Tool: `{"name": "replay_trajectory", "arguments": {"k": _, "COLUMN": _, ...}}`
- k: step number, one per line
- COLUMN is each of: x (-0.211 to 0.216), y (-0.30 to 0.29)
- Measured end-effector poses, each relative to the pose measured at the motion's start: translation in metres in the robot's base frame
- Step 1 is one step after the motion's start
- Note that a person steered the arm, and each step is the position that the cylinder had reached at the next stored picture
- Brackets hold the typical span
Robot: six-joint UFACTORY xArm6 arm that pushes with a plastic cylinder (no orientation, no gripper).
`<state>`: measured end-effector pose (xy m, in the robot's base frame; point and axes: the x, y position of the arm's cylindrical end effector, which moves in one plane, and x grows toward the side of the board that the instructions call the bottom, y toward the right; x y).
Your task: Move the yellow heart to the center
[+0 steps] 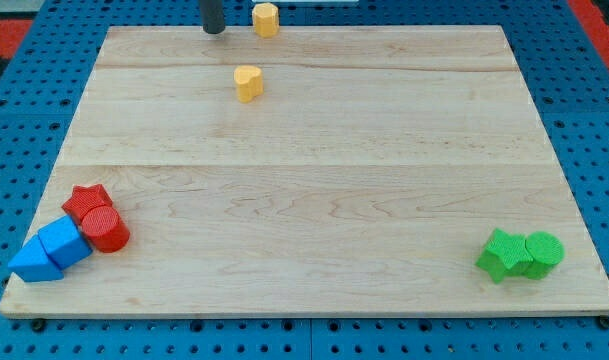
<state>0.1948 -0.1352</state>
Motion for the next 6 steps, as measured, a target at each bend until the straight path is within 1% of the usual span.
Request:
{"name": "replay_trajectory", "arguments": {"k": 1, "x": 0.024, "y": -0.025}}
{"name": "replay_trajectory", "arguments": {"k": 2, "x": 0.06, "y": 0.001}}
{"name": "replay_trajectory", "arguments": {"k": 4, "x": 0.15, "y": 0.067}}
{"name": "replay_trajectory", "arguments": {"k": 5, "x": 0.173, "y": 0.073}}
{"name": "replay_trajectory", "arguments": {"k": 6, "x": 0.152, "y": 0.084}}
